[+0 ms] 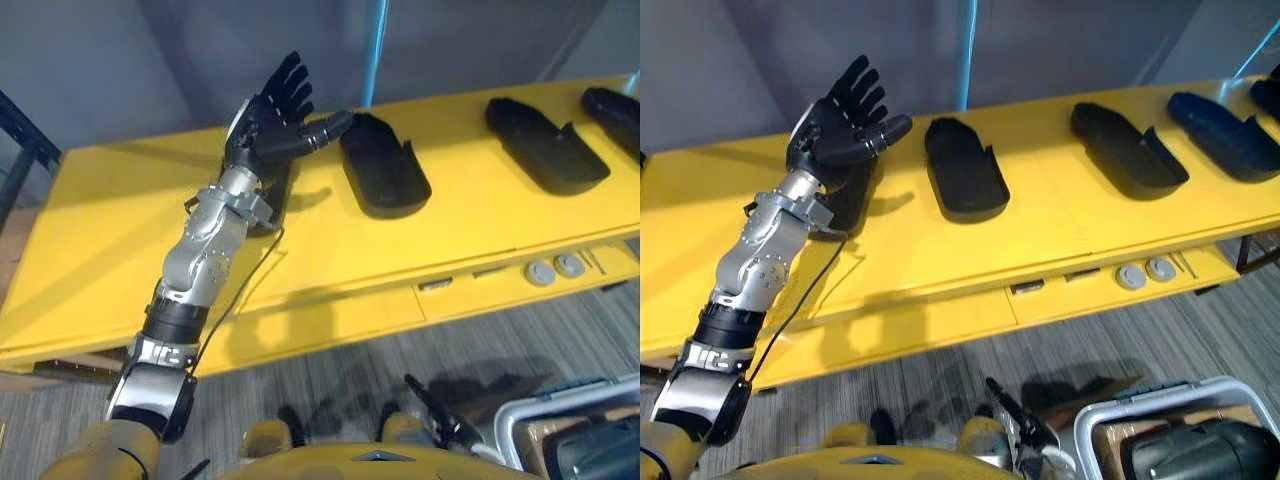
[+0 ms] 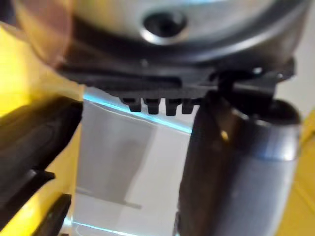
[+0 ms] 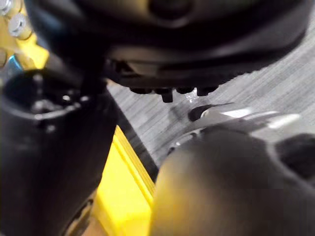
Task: Walk over and take three plastic housings, then place them on the shelf
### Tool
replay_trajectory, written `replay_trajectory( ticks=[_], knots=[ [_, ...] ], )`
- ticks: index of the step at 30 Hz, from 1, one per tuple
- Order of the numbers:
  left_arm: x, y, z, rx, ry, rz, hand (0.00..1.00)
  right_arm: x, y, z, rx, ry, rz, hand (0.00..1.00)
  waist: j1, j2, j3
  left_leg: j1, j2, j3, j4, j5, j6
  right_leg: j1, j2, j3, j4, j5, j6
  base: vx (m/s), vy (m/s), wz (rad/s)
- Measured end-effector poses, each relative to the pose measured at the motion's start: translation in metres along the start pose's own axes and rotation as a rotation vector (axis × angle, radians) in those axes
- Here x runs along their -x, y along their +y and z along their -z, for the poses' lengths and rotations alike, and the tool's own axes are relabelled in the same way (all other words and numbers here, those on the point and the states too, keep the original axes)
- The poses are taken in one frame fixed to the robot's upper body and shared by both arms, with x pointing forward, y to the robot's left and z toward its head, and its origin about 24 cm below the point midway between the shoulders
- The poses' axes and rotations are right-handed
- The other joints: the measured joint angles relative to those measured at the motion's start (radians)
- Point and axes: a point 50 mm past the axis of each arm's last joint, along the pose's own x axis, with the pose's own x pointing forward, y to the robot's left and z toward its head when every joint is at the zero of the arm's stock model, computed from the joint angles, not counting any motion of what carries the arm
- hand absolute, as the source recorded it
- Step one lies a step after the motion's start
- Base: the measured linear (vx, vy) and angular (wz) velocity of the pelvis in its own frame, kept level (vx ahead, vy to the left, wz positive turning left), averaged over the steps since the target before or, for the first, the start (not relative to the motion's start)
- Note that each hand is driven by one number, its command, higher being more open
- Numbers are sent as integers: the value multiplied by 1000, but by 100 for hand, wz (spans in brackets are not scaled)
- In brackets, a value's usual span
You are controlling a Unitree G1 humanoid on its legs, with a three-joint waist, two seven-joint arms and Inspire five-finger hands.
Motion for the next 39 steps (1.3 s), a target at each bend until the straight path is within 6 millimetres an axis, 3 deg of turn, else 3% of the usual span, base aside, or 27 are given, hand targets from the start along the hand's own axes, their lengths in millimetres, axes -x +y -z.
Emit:
replay_trajectory(
  ticks=[5, 12, 17, 29, 34, 39],
  knots=[
    [-7, 1, -2, -5, 22, 0, 100, -1, 4, -9, 34, -21, -24, 100, 3, 0, 49, -34, 14, 0, 5, 7, -2, -47, 1, 2, 34, -11, -8, -89, -48, 2],
    [-28, -8, -27, -30, -35, 34, 100, -2, 10, -16, 21, -47, -49, 100, 4, -3, 64, -55, 11, 1, 2, 22, 10, -75, 0, 3, 43, -7, -4, 33, -17, 1],
    [-31, -4, -29, -48, -33, -4, 100, -4, 15, -24, 41, -68, -70, 100, 3, 5, 75, -52, 12, 5, -3, 24, 7, -79, 1, 4, 43, -9, -6, 14, -9, -2],
    [-26, 60, -16, -149, 111, -316, 100, -3, 13, -22, 13, -64, -70, 100, 0, -5, 125, -32, 11, 25, -23, 27, 5, -84, 2, 25, 56, -11, -7, -17, -7, -5],
    [-23, 73, -27, -145, 91, -342, 100, -3, 13, -23, 13, -70, -75, 100, 2, -6, 126, -32, 10, 24, -21, 29, 4, -85, 2, 25, 56, -14, -9, 40, -8, 1],
    [-25, 74, -27, -138, 94, -328, 100, -2, 16, -24, 24, -79, -95, 100, 0, -7, 129, -27, 11, 29, -20, 28, 4, -84, 2, 27, 59, -17, -12, -6, -5, -3]
  ],
)
